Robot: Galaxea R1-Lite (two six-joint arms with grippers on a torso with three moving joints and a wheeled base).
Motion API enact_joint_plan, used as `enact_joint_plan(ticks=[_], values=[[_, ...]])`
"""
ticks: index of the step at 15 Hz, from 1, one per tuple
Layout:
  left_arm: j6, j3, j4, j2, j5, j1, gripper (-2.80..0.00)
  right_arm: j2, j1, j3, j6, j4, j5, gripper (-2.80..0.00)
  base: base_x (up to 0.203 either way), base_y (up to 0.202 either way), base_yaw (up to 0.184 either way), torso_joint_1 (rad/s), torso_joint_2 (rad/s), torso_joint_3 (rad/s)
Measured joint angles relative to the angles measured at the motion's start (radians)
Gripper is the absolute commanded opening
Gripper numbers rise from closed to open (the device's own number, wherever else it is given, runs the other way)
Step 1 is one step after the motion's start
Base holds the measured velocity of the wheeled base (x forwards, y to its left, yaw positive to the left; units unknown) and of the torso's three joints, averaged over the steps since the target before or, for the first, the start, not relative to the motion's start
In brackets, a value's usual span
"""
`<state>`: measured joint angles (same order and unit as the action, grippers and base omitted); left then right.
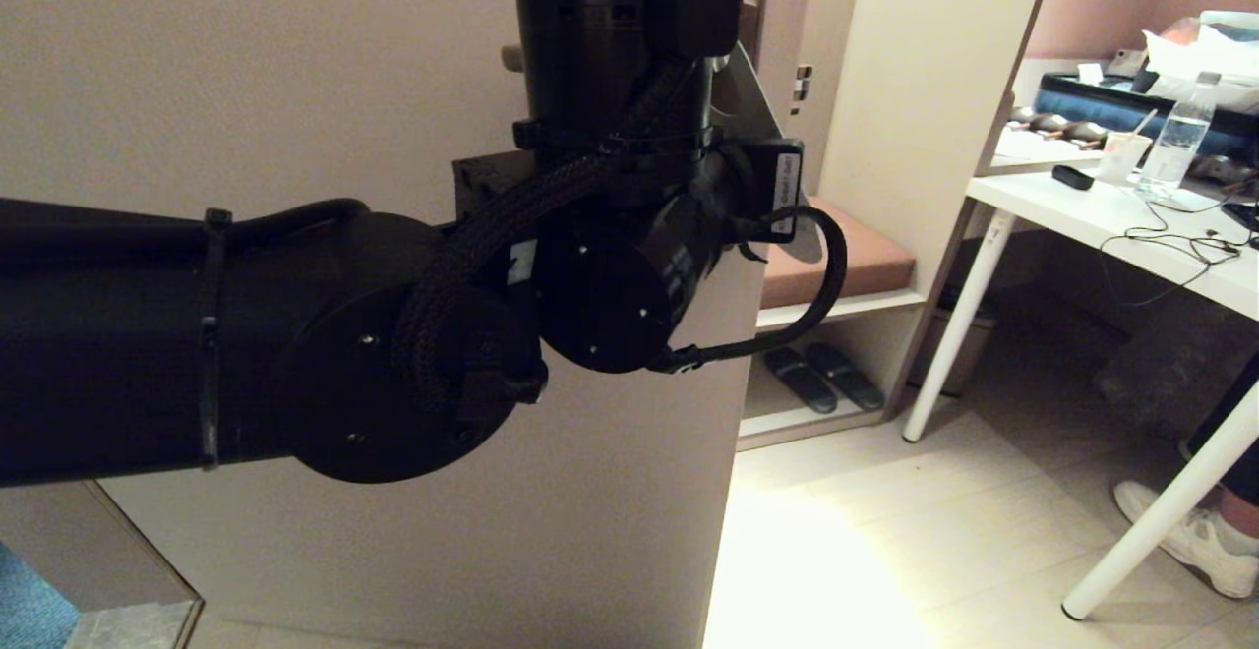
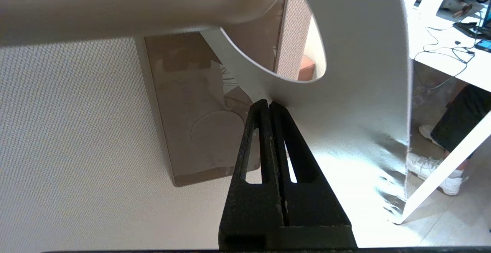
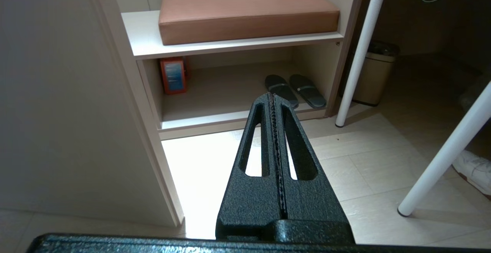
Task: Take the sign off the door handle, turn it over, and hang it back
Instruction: Hang the sign back with the other side facing out
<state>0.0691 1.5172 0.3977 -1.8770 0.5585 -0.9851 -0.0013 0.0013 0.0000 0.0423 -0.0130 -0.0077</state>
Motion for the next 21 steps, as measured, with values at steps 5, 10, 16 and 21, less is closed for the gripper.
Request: enact_joint_plan(ticks=[5, 10, 16, 21], values=[[-0.018, 0.028, 0.001, 0.000, -0.001, -0.001, -2.80, 0.000, 0.000, 0.000, 0.000, 0.000, 0.000, -2.80, 0.000, 0.000, 0.000, 0.000, 0.00, 0.000], [-0.018, 0.030, 0.001, 0.000, 0.002, -0.010, -2.80, 0.000, 0.000, 0.000, 0.000, 0.000, 0.000, -2.80, 0.000, 0.000, 0.000, 0.000, 0.00, 0.000], [-0.020, 0.028, 0.002, 0.006, 0.008, -0.016, -2.80, 0.000, 0.000, 0.000, 0.000, 0.000, 0.000, -2.80, 0.000, 0.000, 0.000, 0.000, 0.00, 0.000], [-0.018, 0.007, 0.003, 0.012, 0.019, -0.013, -2.80, 0.000, 0.000, 0.000, 0.000, 0.000, 0.000, -2.80, 0.000, 0.000, 0.000, 0.000, 0.00, 0.000]])
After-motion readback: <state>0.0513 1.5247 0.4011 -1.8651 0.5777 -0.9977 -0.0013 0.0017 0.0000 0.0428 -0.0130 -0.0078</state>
